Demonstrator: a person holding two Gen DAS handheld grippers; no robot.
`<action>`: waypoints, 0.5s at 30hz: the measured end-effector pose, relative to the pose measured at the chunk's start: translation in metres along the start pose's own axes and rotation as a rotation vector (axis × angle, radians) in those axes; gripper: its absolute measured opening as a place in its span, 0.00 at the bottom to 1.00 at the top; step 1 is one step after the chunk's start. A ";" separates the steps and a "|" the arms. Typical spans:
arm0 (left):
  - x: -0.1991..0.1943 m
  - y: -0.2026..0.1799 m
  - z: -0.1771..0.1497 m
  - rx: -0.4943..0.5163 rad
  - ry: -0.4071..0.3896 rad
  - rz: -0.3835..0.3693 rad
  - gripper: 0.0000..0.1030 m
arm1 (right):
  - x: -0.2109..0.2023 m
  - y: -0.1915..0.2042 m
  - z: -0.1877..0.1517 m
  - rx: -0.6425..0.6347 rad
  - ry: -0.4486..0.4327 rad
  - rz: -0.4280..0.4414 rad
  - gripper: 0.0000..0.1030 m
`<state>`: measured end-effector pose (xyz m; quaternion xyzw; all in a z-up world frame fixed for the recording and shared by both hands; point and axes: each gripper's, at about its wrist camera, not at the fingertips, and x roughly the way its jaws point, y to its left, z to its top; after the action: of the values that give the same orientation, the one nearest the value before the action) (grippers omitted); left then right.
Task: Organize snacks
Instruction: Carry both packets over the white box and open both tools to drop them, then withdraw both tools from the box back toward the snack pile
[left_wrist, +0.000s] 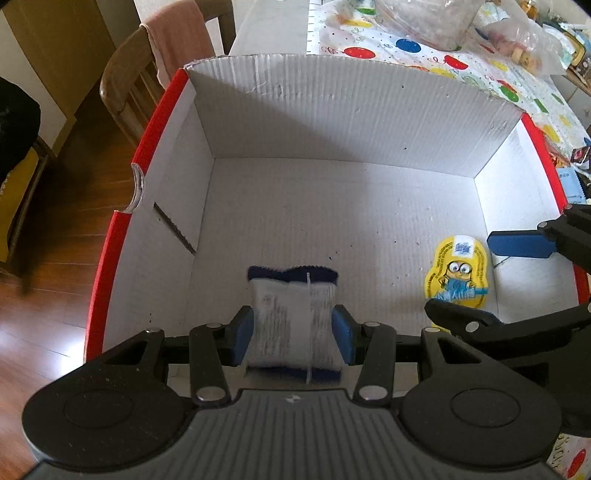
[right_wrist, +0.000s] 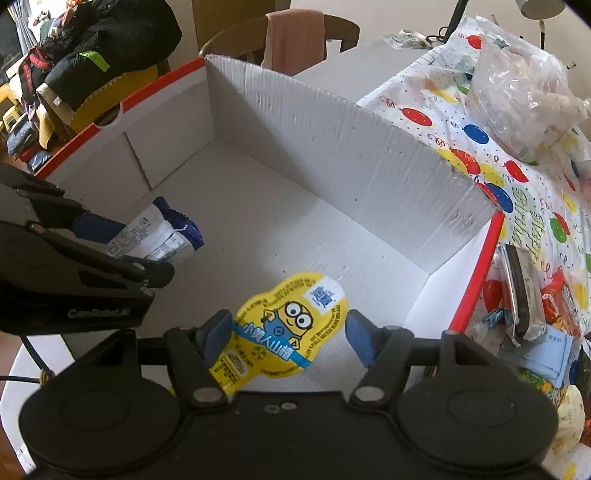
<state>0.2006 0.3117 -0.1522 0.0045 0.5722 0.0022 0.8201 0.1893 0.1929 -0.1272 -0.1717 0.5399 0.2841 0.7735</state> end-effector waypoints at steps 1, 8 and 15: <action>-0.001 0.000 0.000 -0.002 -0.006 0.002 0.45 | 0.000 0.000 0.000 0.000 0.001 0.002 0.65; -0.025 0.002 -0.001 0.002 -0.071 -0.014 0.54 | -0.010 -0.001 0.001 0.019 -0.034 -0.001 0.72; -0.050 -0.001 -0.004 0.011 -0.135 -0.025 0.55 | -0.037 -0.010 -0.002 0.066 -0.093 0.006 0.77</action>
<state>0.1795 0.3104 -0.1071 0.0022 0.5157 -0.0114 0.8567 0.1845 0.1739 -0.0937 -0.1309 0.5130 0.2762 0.8021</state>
